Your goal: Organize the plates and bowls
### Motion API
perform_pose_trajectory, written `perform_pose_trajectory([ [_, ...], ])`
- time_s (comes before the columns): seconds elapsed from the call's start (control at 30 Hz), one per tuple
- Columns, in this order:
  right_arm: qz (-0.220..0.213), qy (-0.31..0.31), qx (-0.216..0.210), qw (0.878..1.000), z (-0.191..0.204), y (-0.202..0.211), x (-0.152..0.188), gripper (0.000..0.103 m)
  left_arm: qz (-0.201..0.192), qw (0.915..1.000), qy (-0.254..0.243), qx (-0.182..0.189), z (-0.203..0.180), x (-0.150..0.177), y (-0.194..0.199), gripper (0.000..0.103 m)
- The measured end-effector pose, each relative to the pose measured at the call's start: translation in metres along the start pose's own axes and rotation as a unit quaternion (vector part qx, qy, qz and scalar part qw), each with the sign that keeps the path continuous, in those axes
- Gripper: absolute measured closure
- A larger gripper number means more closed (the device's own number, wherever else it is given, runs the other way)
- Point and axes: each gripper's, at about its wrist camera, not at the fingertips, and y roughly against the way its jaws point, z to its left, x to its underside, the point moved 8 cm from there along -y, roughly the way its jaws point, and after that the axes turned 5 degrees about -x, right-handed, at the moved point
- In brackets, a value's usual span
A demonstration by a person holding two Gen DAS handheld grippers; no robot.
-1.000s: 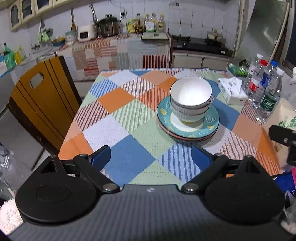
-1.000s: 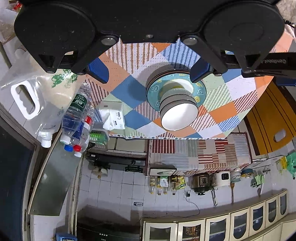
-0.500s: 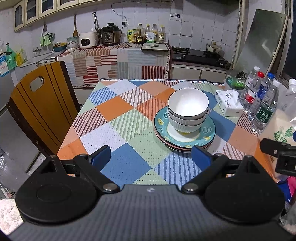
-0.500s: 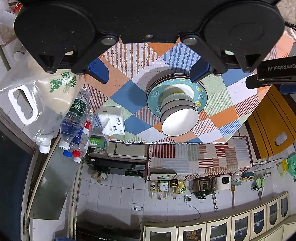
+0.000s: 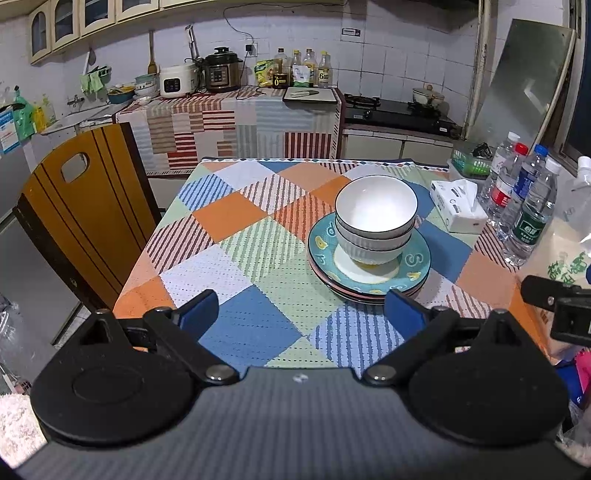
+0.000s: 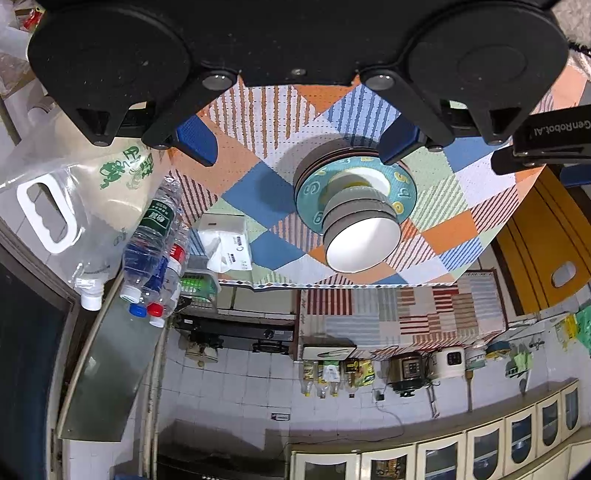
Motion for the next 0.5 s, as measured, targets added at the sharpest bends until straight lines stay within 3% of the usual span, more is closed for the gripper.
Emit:
perform_pose_trajectory([
  [0.5,0.011,-0.001,0.005,1.000,-0.0025,-0.0034,0.0037,0.007,-0.011,0.9999,0.004,-0.003,0.0017,-0.0005,0.0024,0.004],
])
